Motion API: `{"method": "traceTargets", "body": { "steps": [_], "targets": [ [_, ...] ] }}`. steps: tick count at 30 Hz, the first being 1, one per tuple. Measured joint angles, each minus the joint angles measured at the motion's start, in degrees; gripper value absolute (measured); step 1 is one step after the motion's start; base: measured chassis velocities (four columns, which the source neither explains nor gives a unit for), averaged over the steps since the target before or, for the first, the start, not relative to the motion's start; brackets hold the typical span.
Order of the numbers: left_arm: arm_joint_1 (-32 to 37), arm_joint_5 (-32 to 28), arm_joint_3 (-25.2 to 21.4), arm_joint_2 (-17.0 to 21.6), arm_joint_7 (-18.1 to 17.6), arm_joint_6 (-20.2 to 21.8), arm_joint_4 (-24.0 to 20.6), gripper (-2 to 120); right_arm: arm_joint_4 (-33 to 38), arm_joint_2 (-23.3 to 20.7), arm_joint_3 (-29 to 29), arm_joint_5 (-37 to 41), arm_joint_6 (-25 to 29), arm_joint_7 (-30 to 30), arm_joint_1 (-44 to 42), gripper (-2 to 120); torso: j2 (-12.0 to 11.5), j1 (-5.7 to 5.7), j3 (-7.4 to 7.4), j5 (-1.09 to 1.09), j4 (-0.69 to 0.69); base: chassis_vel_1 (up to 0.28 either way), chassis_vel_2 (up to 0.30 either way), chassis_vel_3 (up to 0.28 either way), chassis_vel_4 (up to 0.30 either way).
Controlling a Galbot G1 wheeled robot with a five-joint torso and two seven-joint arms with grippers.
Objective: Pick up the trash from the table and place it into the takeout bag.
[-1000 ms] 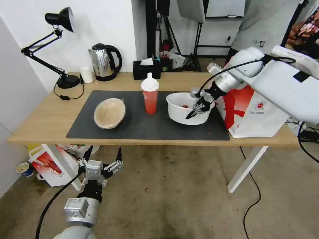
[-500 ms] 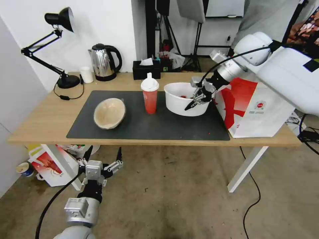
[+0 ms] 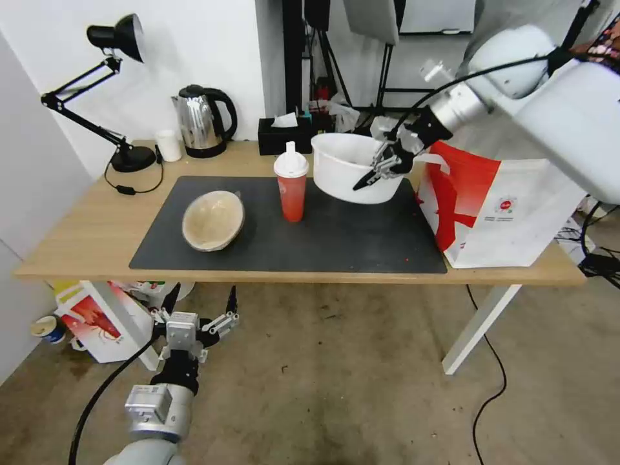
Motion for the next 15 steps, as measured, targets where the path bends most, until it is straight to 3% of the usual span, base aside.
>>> {"method": "traceTargets", "body": {
  "steps": [15],
  "targets": [
    [0.0, 0.0, 0.0, 0.0, 0.0, 0.0, 0.0, 100, -1.4, -2.9, 3.1, 2.9, 0.0, -0.2, 3.8, 0, 0.0, 0.00, 0.00, 0.00, 0.00, 0.000, 0.000, 0.000, 0.000]
  ]
}}
